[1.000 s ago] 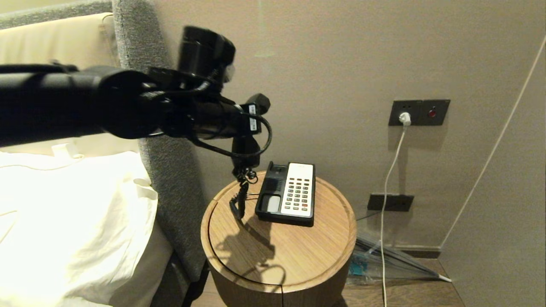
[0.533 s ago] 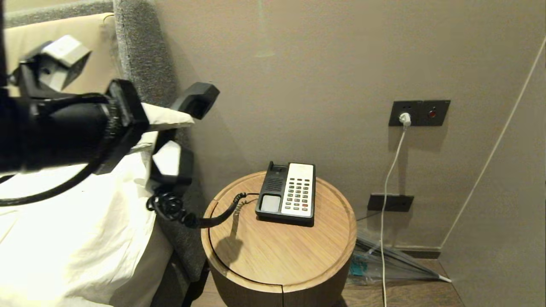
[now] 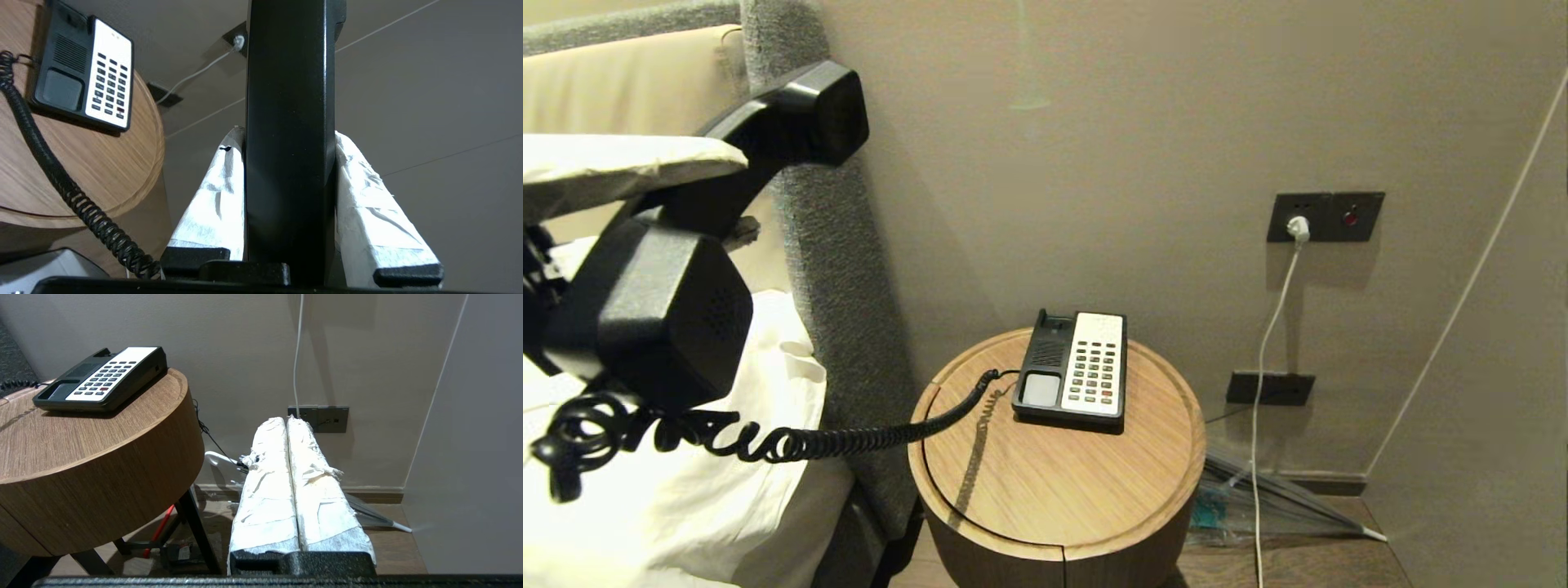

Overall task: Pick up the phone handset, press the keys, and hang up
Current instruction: Dial the number

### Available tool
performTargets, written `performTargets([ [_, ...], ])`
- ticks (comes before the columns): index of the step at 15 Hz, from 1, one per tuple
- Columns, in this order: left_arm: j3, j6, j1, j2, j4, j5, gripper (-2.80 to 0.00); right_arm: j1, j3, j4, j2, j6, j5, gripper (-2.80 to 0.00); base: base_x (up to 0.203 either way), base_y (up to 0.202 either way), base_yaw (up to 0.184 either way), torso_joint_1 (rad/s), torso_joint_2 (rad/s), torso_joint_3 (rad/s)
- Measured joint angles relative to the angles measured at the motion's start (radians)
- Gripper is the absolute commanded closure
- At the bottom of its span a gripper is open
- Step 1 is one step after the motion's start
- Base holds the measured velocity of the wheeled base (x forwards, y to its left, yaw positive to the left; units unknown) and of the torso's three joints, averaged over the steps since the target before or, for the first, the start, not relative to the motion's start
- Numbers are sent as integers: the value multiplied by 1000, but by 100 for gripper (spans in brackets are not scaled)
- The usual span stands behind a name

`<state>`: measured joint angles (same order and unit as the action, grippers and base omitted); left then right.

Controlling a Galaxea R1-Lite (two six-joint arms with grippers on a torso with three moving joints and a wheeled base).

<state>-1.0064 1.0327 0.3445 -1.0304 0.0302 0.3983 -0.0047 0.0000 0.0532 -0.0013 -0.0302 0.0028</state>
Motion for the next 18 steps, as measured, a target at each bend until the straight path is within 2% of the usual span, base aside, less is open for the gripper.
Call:
performTargets([
  [2,7,-41,-3,8,7,-3,0,0,0,0,0,0,0,0,0,0,0,0,0,0],
  [4,11,-122,-24,-1,17,-4,0,0,0,0,0,0,0,0,0,0,0,0,0,0],
  [6,11,-176,-64,-29,82,-5,0,0,0,0,0,0,0,0,0,0,0,0,0,0],
  [9,-4,-189,-139,-77,192,0,0,0,0,0,0,0,0,0,0,0,0,0,0,0],
  [15,-22,-192,-183,-64,207,5,0,0,0,0,0,0,0,0,0,0,0,0,0,0],
  [18,10,-185,-205,-50,244,59,0,0,0,0,0,0,0,0,0,0,0,0,0,0],
])
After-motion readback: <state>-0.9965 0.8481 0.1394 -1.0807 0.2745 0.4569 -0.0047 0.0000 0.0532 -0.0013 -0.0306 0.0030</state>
